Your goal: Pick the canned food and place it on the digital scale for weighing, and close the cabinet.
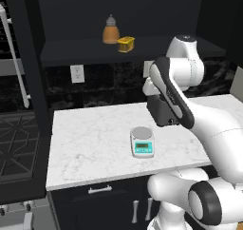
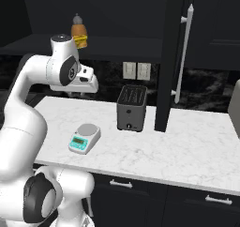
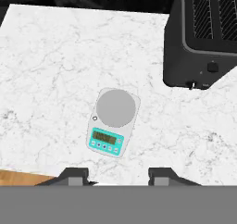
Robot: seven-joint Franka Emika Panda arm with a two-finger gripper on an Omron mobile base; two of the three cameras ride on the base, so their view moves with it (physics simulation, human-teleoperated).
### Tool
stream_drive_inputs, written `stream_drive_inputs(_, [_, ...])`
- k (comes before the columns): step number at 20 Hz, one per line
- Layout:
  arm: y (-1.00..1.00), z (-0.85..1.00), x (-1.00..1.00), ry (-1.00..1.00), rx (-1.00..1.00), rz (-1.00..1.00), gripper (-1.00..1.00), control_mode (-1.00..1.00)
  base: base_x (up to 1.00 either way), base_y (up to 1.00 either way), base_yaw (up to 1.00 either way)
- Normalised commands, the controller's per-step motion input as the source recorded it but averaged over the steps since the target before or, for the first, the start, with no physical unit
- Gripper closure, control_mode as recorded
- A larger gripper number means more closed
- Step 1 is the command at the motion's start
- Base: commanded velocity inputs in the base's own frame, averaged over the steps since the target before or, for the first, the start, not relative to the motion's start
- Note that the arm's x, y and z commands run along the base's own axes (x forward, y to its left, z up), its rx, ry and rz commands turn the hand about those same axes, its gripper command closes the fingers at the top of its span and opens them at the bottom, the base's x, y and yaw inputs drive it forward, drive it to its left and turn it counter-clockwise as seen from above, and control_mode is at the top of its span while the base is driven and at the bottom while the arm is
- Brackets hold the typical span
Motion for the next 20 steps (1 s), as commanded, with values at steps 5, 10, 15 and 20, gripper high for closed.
stream_drive_inputs(5, [0.13, 0.04, -0.41, -0.23, -0.04, 0.00, -1.00, -1.00, 0.00, 0.00, 0.00])
stream_drive_inputs(10, [0.27, 0.50, -0.34, -0.47, -0.03, 0.00, -1.00, -1.00, 0.00, 0.00, 0.00])
stream_drive_inputs(15, [0.37, 0.51, -0.29, -0.13, -0.01, 0.02, -1.00, -1.00, 0.00, 0.00, 0.00])
stream_drive_inputs(20, [0.33, 0.68, 0.00, -0.01, 0.00, 0.00, -1.00, -1.00, 0.00, 0.00, 0.00])
